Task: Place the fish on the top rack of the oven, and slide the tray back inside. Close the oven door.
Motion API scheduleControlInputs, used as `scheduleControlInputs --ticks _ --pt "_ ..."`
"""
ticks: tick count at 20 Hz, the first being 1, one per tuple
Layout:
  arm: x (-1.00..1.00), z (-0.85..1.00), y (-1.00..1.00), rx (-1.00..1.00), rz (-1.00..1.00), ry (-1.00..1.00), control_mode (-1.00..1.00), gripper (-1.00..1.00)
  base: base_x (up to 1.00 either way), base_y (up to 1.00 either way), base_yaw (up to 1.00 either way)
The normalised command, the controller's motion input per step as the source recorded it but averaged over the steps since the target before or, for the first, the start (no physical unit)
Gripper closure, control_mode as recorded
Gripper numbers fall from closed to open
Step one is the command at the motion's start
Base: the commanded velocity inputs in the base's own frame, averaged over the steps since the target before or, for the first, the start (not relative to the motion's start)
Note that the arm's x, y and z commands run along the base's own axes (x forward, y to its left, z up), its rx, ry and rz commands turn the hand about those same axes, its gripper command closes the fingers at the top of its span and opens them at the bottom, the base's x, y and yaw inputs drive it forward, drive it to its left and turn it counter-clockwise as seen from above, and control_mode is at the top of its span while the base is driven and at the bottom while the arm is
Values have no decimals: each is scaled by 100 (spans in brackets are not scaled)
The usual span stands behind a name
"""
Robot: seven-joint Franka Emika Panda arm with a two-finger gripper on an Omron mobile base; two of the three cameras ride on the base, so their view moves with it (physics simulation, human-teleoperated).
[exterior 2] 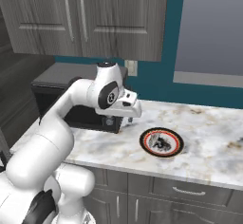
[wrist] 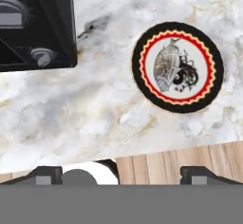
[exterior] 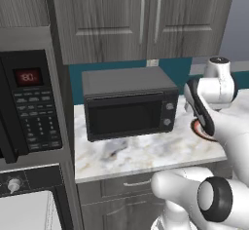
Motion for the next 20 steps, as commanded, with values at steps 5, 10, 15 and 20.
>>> scheduleControlInputs --ticks 5,10,15,20 --pt "0 -40 -68 3 -3 -1 -100 -100 0 0 0" --pt "7 -39 -47 14 0 -6 -100 -100 0 0 0" --pt "22 -12 -35 11 -1 -2 -100 -100 0 0 0" --pt "29 -8 -25 4 0 3 -100 -100 0 0 0"
